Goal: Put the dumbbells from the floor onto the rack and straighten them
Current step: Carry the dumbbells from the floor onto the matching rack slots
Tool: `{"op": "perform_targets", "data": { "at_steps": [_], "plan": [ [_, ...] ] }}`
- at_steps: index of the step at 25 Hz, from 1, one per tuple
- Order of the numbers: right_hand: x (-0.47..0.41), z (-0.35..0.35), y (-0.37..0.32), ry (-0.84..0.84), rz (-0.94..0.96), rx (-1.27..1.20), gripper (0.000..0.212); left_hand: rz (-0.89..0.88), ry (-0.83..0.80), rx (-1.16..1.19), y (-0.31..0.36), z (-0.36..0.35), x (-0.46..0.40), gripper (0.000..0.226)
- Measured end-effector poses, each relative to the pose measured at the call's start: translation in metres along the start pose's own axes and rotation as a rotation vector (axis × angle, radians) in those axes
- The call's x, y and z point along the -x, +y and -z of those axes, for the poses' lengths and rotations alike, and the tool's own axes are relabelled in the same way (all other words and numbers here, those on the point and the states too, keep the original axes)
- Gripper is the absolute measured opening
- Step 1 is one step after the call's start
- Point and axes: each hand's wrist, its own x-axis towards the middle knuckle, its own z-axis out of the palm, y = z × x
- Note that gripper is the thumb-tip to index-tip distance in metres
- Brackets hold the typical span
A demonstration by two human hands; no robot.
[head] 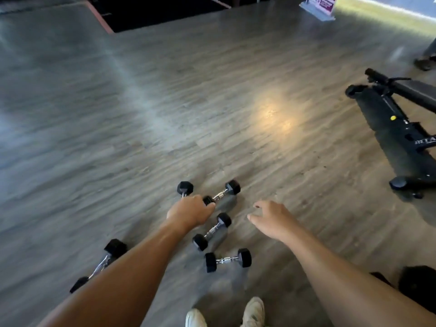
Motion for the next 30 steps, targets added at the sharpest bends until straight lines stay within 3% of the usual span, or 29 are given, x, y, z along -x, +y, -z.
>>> {"op": "perform_targets", "data": {
  "at_steps": [5, 12, 18, 22, 24, 28, 30],
  "plan": [
    [-0.078, -0.068, 0.033, -0.11, -0.001, 0.004, 0.056, 0.094, -0.061, 0.019, -0.034, -0.075, -0.06, 0.053],
    [-0.204, -0.214, 0.114, -0.187, -0.05, 0.07, 0.049, 0.19, -0.181, 0.037, -0.091, -0.25, -0.158, 0.052],
    [-0.314, -0.365, 0.179, -0.284, -0.14, 0.07, 0.058, 0.254, -0.291, 0.118, -0.143, -0.406, -0.235, 0.043],
    [-0.359, -0.447, 0.231, -0.316, -0.218, 0.035, 0.076, 0.303, -0.323, 0.195, -0.175, -0.495, -0.273, 0.038],
    [-0.371, -0.471, 0.252, -0.295, -0.24, 0.023, 0.078, 0.311, -0.325, 0.253, -0.18, -0.524, -0.283, 0.038],
    [-0.377, -0.483, 0.268, -0.267, -0.213, -0.031, 0.055, 0.344, -0.312, 0.337, -0.183, -0.556, -0.291, 0.03],
    [-0.376, -0.486, 0.276, -0.236, -0.236, -0.073, 0.059, 0.345, -0.283, 0.34, -0.186, -0.562, -0.292, 0.029]
  ]
}}
